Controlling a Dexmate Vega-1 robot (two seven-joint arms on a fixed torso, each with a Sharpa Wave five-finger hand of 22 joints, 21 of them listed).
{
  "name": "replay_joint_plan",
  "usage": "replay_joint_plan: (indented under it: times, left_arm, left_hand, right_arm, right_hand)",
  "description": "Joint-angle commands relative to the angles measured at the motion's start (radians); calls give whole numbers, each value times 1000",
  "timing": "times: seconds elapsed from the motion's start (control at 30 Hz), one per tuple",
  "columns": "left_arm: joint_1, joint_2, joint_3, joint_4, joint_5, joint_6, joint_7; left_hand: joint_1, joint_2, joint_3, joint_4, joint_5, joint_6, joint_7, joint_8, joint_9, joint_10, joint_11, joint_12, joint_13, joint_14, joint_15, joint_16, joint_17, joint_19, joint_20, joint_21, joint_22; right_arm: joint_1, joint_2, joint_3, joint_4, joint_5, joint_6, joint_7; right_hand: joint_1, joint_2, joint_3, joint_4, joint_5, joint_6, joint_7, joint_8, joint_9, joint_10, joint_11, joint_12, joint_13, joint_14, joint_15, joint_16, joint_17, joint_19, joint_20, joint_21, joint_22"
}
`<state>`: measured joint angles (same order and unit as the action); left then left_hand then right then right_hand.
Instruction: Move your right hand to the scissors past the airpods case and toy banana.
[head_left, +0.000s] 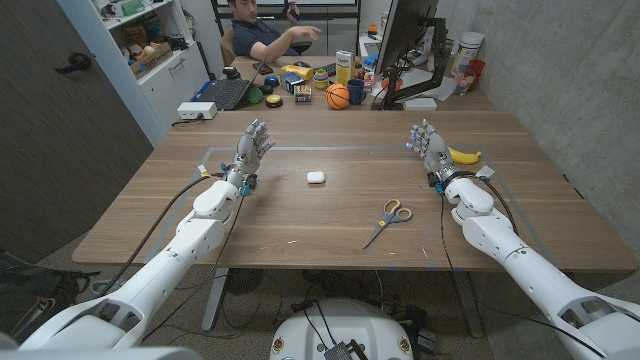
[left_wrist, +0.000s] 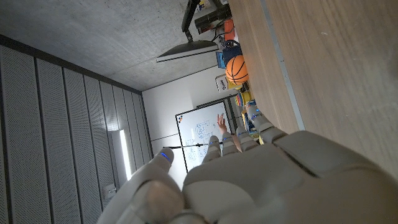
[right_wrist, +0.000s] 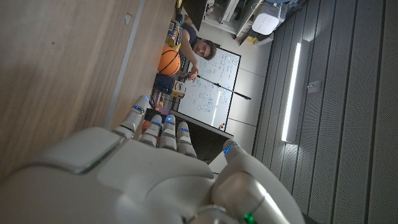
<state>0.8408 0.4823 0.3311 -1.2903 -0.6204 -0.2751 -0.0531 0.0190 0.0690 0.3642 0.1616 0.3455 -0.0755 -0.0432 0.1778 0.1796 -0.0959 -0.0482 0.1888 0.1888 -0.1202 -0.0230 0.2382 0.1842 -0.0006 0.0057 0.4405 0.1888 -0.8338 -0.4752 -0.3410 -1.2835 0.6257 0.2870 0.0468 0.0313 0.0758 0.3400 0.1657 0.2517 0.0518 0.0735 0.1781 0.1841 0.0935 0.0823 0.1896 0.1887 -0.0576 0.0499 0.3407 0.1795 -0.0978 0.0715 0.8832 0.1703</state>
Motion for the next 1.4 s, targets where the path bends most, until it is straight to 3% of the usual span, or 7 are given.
replay_joint_plan:
  times: [0.03, 0.3, 0.43, 0.83, 1.0, 1.17, 1.4]
  left_arm:
    - [21, -84, -110, 3, 96, 47, -55]
    - [35, -133, -172, -8, 155, 79, -87]
    - [40, -155, -197, -14, 181, 85, -97]
    - [44, -201, -241, -29, 242, 113, -120]
    - [45, -214, -255, -31, 261, 120, -126]
    - [44, -226, -267, -31, 273, 125, -134]
    - [39, -239, -279, -22, 286, 124, -147]
  left_hand:
    - [3, 27, 5, 0, 6, -6, -3, 7, 5, -8, 2, 6, 1, -11, 0, 3, 3, -11, -2, 4, 4]
    - [3, 28, 4, 0, 7, -5, -3, 7, 5, -8, 2, 6, 1, -10, 2, 2, 3, -10, -1, 2, 4]
    - [3, 28, 3, 0, 8, -5, -4, 7, 5, -9, 2, 6, 1, -11, 2, 2, 3, -10, 0, 1, 4]
    - [3, 28, 0, 0, 9, -5, -3, 7, 5, -8, 3, 6, 1, -10, 1, 1, 3, -8, -1, -1, 4]
    - [3, 28, -1, 0, 10, -5, -3, 7, 5, -8, 3, 6, 1, -10, 2, 1, 3, -8, 0, -2, 4]
    - [3, 28, -3, 0, 10, -5, -3, 7, 5, -8, 2, 6, 1, -10, 2, 1, 4, -7, -1, -3, 4]
    - [3, 27, -5, 0, 11, -5, -4, 7, 5, -8, 3, 6, 1, -9, 1, 0, 4, -6, -2, -4, 4]
  right_arm:
    - [-6, 63, 75, 20, -62, -14, 50]
    - [14, 116, 116, 90, -87, 65, 122]
    - [28, 141, 130, 133, -96, 125, 161]
    - [65, 152, 147, 217, -124, 271, 303]
    - [51, 125, 149, 177, -162, 297, 307]
    - [10, 67, 152, 76, -248, 283, 250]
    - [-60, -25, 173, -82, -365, 223, 163]
  right_hand:
    - [-2, 34, 3, 1, 7, -1, 6, 7, 4, 5, 2, 4, 1, -5, 2, 4, 3, -8, 2, 9, 4]
    - [-14, 18, -14, 5, 5, -2, -4, 8, 4, 4, 8, 3, 1, -3, 6, 3, 4, -9, 6, 2, 4]
    - [-24, 6, -28, 8, 3, 0, -34, 9, 4, 4, 8, 3, 2, -2, 8, 2, 5, -10, 6, -4, 5]
    - [-31, -19, -65, 6, 2, 0, -78, 12, 5, -17, -26, -4, 2, -14, 23, -12, 3, -33, 35, -32, 3]
    - [-29, -28, -80, 3, 2, 14, -102, 17, 5, -27, -36, -4, 2, -4, 56, -14, 2, -35, 56, -44, 3]
    - [-23, -53, -106, -6, -4, 20, -117, 17, 6, -26, -52, -1, 3, 10, 59, -18, 1, -21, 127, -62, 1]
    - [-20, -88, -131, -15, -9, 30, -144, 19, 5, -29, -69, 0, 3, 11, 73, -25, 1, -32, 144, -84, 0]
